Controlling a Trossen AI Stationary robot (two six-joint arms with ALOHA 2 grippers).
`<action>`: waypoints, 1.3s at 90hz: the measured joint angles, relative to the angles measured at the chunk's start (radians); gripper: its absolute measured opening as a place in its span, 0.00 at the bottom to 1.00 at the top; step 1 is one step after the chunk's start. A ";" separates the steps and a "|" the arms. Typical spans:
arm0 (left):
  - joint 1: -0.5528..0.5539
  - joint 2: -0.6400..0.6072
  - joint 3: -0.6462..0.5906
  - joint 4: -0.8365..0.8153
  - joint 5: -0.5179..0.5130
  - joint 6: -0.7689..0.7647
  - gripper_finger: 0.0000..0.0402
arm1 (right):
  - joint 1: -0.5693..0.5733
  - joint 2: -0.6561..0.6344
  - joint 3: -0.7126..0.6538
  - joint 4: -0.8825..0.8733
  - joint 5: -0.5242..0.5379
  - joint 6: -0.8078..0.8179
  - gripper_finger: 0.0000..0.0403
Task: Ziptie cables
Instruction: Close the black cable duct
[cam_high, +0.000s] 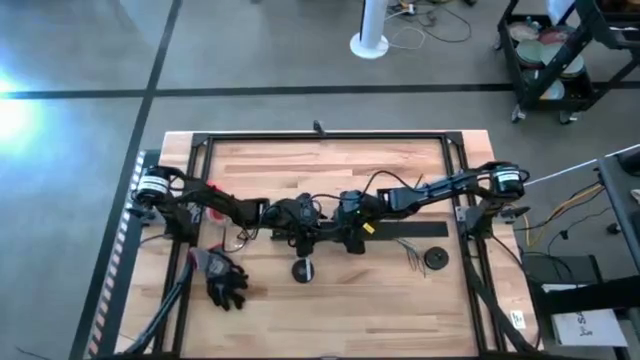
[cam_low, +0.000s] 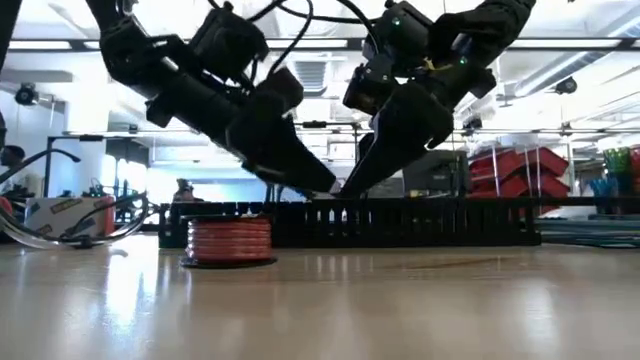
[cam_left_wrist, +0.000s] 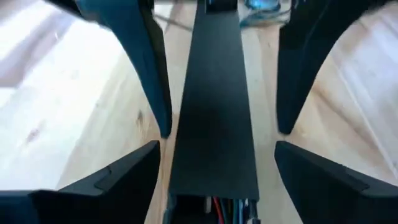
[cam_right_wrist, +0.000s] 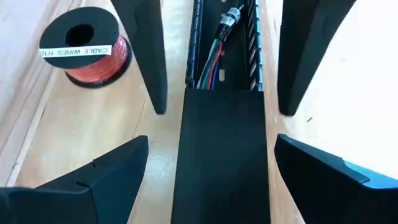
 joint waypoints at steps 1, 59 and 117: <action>0.000 -0.005 0.000 -0.012 0.000 0.000 0.74 | 0.000 0.001 0.000 -0.001 0.005 0.000 0.83; -0.004 -0.177 -0.101 -0.359 0.001 -0.034 0.64 | 0.000 0.048 -0.006 0.028 0.029 0.055 0.64; -0.003 -0.017 -0.079 -0.222 -0.001 -0.006 0.59 | 0.000 0.102 -0.001 0.138 0.023 0.063 0.55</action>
